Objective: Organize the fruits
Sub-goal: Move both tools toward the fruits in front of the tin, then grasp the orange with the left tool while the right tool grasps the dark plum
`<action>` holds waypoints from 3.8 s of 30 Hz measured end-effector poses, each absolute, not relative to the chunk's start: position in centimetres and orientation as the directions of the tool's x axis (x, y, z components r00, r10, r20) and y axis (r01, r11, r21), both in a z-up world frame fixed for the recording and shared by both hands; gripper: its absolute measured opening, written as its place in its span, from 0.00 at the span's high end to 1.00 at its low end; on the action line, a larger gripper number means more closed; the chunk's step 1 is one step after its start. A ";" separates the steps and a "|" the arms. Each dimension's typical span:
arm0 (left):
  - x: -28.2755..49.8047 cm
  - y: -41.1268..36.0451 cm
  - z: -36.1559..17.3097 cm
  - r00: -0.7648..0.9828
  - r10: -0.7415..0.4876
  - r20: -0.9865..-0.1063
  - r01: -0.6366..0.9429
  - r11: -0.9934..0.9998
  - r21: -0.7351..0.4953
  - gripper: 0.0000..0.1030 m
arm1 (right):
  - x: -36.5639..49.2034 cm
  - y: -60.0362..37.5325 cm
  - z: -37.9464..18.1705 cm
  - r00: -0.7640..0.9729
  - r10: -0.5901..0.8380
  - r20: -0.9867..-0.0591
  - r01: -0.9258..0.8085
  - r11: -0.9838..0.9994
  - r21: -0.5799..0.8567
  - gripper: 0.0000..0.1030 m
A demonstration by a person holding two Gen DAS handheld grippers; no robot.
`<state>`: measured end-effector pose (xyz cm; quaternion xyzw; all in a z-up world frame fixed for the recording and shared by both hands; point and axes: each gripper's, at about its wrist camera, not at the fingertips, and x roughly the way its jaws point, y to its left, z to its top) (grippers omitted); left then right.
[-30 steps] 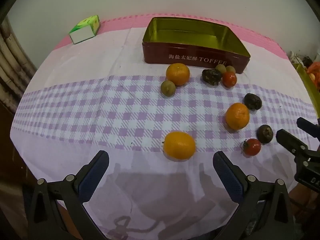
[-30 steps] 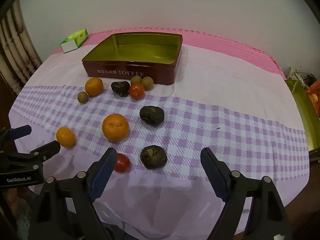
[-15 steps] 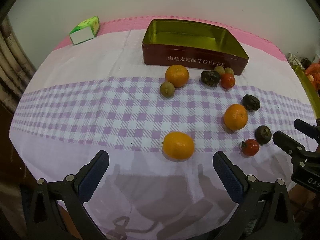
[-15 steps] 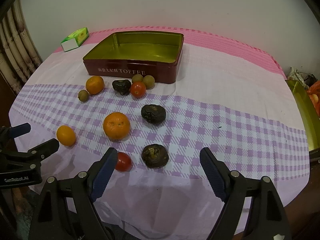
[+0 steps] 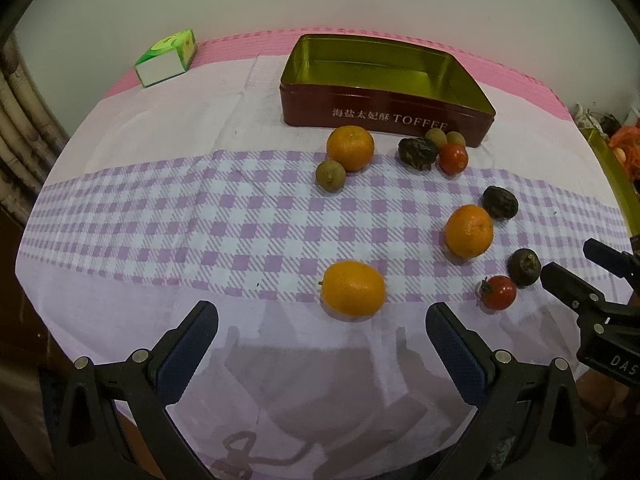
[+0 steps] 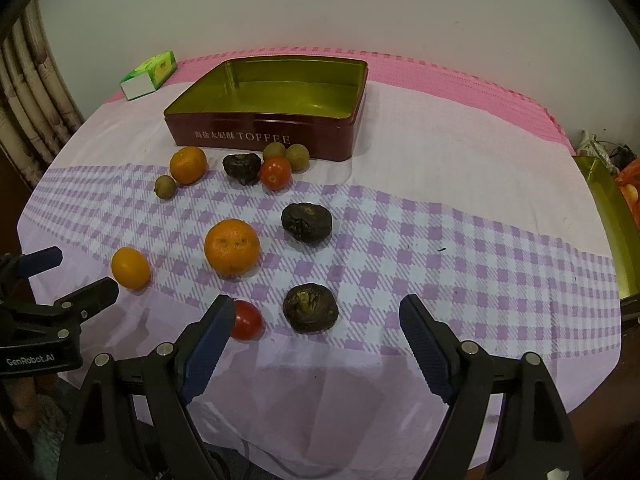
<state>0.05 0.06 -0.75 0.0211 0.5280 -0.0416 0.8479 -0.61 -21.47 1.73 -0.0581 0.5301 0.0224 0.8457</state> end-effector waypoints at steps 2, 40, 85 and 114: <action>0.0 0.1 -0.8 0.440 -0.047 -0.897 0.090 0.996 -0.008 0.00 | -0.6 -21.4 1.7 0.437 -0.024 -0.899 -0.100 0.992 -0.075 0.23; 0.5 0.8 -1.5 0.404 -0.029 -0.914 0.089 0.996 0.008 0.00 | -0.3 -21.8 1.3 0.416 -0.034 -0.909 -0.093 0.992 -0.080 0.31; 2.0 0.5 -3.7 0.347 -0.077 -0.935 0.080 0.995 -0.052 0.09 | 0.3 -23.3 -1.3 0.312 -0.029 -0.950 -0.058 0.997 -0.050 0.39; 4.0 -1.0 -5.2 0.340 -0.108 -0.934 0.144 0.988 -0.062 0.42 | 1.8 -21.8 -2.9 0.288 -0.009 -0.957 -0.130 0.990 -0.048 0.55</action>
